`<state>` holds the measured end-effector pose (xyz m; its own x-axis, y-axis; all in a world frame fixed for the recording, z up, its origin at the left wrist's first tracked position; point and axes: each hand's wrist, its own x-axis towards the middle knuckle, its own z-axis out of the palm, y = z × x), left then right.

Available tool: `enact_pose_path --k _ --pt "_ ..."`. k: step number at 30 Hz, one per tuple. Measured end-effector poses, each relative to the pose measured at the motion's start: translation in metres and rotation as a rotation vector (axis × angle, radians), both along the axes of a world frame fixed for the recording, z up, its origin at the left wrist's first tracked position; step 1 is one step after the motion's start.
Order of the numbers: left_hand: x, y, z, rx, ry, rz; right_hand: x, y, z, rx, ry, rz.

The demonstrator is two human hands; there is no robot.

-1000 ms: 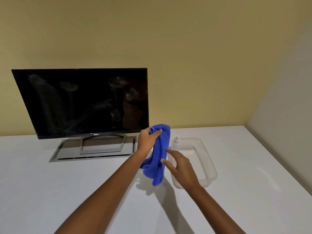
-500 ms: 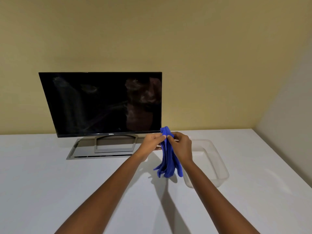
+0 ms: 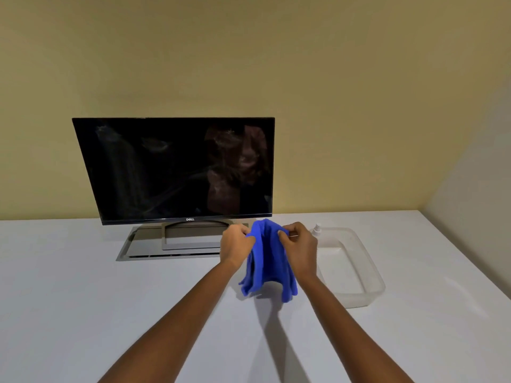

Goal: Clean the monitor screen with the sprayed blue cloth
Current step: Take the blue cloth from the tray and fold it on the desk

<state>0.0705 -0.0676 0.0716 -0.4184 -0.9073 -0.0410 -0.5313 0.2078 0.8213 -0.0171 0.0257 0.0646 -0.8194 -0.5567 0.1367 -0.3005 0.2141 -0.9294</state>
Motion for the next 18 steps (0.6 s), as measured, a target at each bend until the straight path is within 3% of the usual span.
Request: enact_pose_path --k 4,10,15,18 --pt "-0.017 0.012 0.003 0.297 0.157 -0.065 0.013 -0.006 -0.005 -0.017 0.017 0.045" --pt "-0.016 0.006 0.008 0.419 0.266 -0.083 0.008 0.000 -0.004 0.050 0.079 0.193" --pt "-0.013 0.001 0.015 0.355 0.203 -0.228 -0.004 0.008 -0.001 0.129 0.136 0.314" --pt "-0.011 0.000 0.014 0.177 0.081 -0.402 -0.014 0.009 0.004 0.105 0.118 0.290"
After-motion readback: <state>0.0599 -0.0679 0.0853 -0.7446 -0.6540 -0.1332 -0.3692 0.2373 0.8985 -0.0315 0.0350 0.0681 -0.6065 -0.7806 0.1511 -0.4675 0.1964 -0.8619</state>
